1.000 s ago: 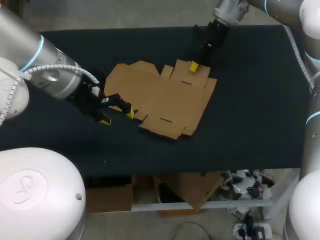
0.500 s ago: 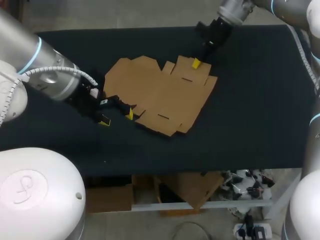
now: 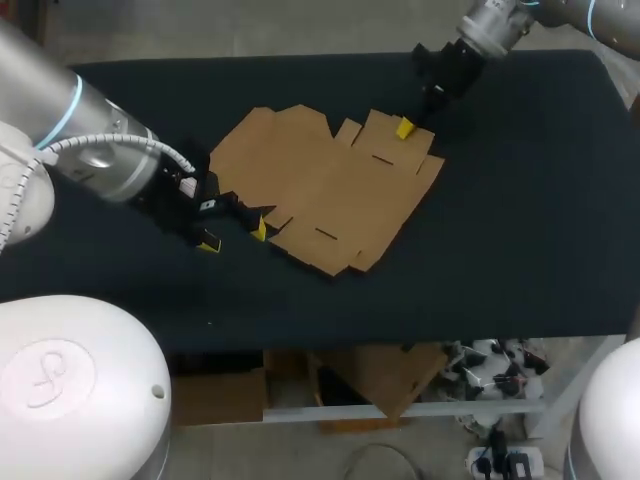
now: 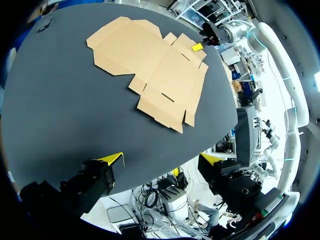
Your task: Assemble the packaging by folding the flat box into shape, placing the metal phone stand inside, and closing the box properly
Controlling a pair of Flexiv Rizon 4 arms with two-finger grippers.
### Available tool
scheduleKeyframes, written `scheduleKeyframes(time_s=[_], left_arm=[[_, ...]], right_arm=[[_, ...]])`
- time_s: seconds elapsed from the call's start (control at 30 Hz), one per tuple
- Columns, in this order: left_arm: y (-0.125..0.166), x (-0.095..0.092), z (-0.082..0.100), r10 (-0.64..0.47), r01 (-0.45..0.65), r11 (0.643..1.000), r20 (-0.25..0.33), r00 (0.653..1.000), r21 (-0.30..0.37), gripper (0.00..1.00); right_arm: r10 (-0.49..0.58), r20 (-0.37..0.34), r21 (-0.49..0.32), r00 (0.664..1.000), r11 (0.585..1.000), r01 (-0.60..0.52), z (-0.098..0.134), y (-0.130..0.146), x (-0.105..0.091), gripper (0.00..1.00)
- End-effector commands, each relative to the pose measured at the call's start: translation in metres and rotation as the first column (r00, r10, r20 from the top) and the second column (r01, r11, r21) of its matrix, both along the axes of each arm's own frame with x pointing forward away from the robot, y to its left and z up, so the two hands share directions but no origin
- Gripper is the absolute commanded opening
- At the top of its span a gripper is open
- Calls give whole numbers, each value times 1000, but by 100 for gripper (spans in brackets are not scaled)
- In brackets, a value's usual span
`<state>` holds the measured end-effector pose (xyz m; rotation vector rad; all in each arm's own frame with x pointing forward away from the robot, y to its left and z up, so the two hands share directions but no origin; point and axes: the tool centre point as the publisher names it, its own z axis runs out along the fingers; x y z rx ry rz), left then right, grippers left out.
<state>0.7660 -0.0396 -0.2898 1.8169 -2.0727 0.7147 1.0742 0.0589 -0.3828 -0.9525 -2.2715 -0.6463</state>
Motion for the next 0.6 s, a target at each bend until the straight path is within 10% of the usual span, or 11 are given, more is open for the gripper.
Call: scheduleKeyframes(time_s=[0.03,0.6], left_arm=[[-1,0,0,-1,1,1000,0,1000,3,100],[-1,0,0,-6,6,1000,-1,1000,2,100]], right_arm=[[-156,97,94,983,985,147,0,-1,-15,0],[-345,152,176,926,932,318,-1,-9,-33,9]])
